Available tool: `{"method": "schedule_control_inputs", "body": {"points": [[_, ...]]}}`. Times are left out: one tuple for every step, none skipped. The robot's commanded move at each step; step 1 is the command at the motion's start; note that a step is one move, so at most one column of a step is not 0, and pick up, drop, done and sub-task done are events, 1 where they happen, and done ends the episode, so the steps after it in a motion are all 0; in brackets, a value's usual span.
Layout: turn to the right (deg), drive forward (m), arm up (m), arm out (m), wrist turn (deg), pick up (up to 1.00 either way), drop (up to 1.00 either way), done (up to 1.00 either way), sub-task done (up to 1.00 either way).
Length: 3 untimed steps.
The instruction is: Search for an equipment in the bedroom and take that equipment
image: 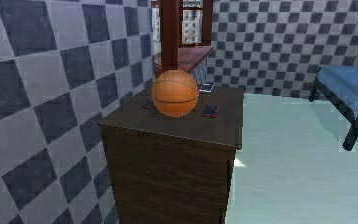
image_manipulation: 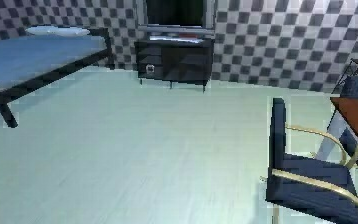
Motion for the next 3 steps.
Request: {"method": "schedule_control_inputs", "body": {"points": [[30.0, 0.00, 0.00, 0.00, 0.0, 0.00, 0.00, 0.00, 0.00], [0.0, 0.40, 0.00, 0.00, 0.0, 0.00, 0.00, 0.00, 0.00], [-45.0, 0.00, 0.00, 0.00, 0.0, 0.00, 0.00, 0.00, 0.00]]}}
